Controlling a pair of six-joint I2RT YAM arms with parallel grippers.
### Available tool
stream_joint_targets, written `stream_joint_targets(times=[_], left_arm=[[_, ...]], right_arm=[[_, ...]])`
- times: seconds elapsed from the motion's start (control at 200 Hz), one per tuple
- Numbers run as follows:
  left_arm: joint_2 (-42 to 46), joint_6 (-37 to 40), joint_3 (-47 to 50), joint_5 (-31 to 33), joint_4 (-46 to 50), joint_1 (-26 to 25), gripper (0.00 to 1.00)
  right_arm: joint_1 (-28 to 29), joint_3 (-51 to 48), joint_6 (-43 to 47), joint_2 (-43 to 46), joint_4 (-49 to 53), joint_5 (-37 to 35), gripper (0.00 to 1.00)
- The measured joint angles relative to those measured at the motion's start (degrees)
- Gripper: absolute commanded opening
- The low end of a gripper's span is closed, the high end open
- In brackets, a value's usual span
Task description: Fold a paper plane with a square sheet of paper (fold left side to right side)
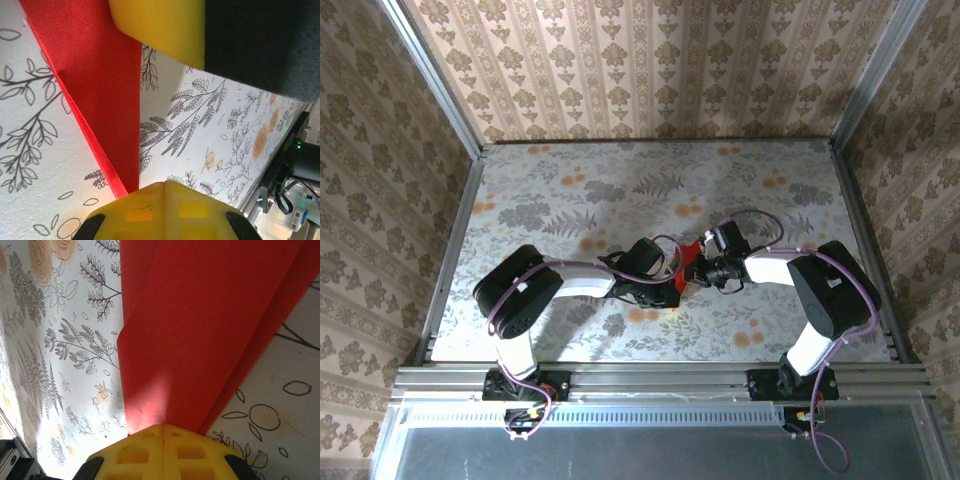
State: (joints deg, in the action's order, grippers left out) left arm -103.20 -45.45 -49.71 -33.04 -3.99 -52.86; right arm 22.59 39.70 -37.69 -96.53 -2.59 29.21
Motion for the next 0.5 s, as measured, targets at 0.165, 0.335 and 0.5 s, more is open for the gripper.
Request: stream_joint_targets(times=[0.165, 0.335, 0.5], left_arm=[[0.0, 0.0, 0.48, 0.04, -0.26, 0.02, 0.0], [0.0, -0.02, 1.36, 0.17, -0.7, 0.0, 0.0], [0.02, -0.07, 2.03, 0.35, -1.4, -0.04, 0.0]], right_arm=[[0.09, 0.11, 0.02, -0.13, 0.0, -0.02, 0.0], [0.09, 0.24, 0.02, -0.26, 0.0, 0.0, 0.0], [0.17, 0.39, 0.02, -0.39, 0.0, 0.0, 0.0]])
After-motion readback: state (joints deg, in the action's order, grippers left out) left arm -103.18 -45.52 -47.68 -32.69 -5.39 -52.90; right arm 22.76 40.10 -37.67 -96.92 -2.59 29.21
